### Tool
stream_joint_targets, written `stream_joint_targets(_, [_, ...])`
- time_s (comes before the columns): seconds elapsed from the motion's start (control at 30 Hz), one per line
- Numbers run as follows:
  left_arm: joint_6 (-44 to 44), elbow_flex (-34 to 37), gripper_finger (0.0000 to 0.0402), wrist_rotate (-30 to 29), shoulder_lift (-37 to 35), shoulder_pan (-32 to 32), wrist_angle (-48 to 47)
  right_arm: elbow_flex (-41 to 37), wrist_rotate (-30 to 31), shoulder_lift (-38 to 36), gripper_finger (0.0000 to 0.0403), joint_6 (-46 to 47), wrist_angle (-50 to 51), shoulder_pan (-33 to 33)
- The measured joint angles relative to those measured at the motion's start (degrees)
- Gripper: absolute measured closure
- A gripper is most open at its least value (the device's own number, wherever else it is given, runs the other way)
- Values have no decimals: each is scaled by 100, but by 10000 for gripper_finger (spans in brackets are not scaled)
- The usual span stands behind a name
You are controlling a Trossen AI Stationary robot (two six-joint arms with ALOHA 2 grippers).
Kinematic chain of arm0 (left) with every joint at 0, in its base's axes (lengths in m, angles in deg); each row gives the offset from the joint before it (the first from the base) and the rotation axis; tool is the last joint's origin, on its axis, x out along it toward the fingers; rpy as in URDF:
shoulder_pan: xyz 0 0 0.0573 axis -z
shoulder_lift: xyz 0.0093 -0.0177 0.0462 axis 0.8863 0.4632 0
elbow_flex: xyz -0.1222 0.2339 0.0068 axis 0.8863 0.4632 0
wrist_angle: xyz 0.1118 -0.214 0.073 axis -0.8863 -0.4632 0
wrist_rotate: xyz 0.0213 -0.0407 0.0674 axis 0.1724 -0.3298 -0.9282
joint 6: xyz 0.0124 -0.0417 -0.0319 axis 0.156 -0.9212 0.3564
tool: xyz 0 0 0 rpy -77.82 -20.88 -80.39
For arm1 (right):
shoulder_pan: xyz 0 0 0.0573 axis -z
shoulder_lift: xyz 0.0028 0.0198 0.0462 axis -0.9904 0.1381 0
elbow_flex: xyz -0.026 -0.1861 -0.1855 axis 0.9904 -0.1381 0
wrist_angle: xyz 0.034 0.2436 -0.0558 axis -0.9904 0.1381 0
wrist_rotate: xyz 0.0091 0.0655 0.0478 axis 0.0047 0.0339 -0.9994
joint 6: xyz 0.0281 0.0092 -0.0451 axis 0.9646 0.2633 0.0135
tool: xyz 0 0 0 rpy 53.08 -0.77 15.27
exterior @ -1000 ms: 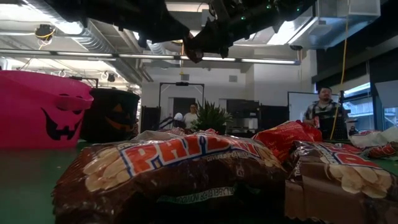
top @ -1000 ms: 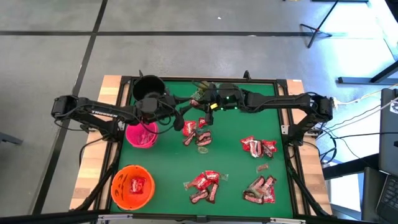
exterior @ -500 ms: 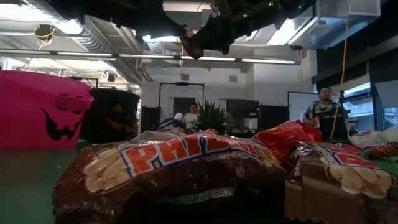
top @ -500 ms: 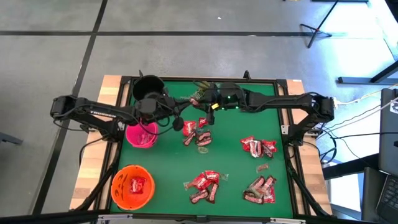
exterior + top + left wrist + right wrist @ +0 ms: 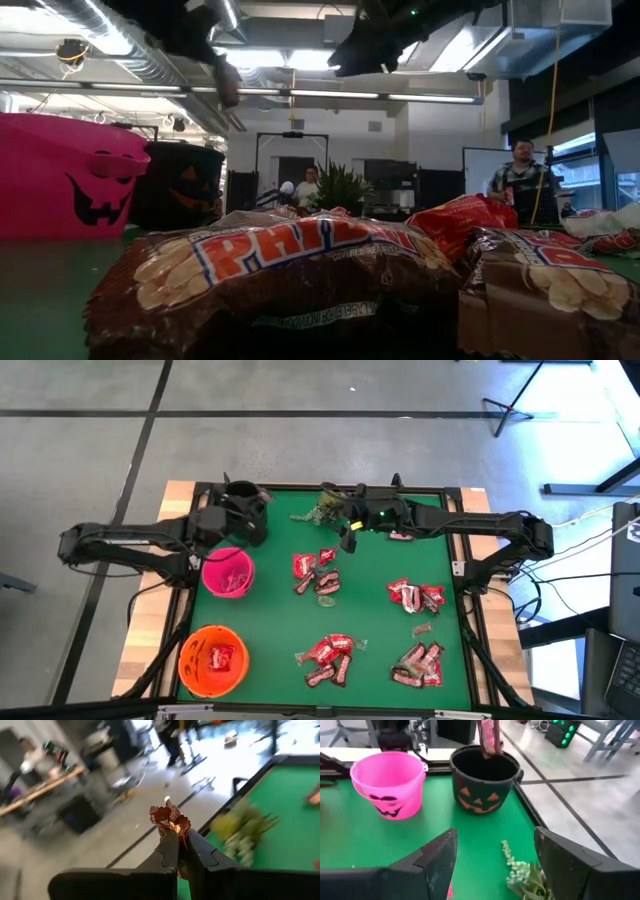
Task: Sort candy
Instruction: Put the brown chocolate into the black bucket
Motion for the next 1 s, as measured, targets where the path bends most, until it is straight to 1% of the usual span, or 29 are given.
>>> stream_joint_targets(0.07, [-315,0,401,35,-236,-318,-564,-2,12,-6,145,-36,79,3])
stream_joint_targets(0.17, [-748,0,401,453,-441,-836,-1193,-2,251,-28,153,-121,141,1])
stream_joint_targets(0.3, [-1061,0,401,1031,-474,-1439,-1586,0,301,-135,163,-130,195,-1])
stream_joint_targets(0.4, [-1110,0,391,1184,-450,-1819,-1707,0,304,-177,168,-140,340,1])
stream_joint_targets(0.47, [-1198,0,371,1356,-412,-2021,-1837,-4,306,-259,168,-214,671,3])
stream_joint_targets(0.57, [-1240,0,324,1684,-402,-2292,-2005,-4,513,-475,168,-265,1130,3])
stream_joint_targets(0.67, [-1220,0,273,1833,-399,-2445,-2079,-3,793,-769,168,-262,1609,3])
stream_joint_targets(0.77, [-1220,0,232,1893,-402,-2466,-2044,-42,1083,-1070,168,-238,2045,3])
stream_joint_targets(0.87, [-1224,0,211,2030,-413,-2465,-1944,-293,1460,-1360,169,-239,2332,66])
stream_joint_targets(0.93, [-1242,-34,206,2327,-425,-2437,-1862,-562,1499,-1549,169,-226,2399,181])
stream_joint_targets(1.0, [-1217,-94,205,2719,-431,-2358,-1562,-898,1513,-1760,169,-110,2397,350])
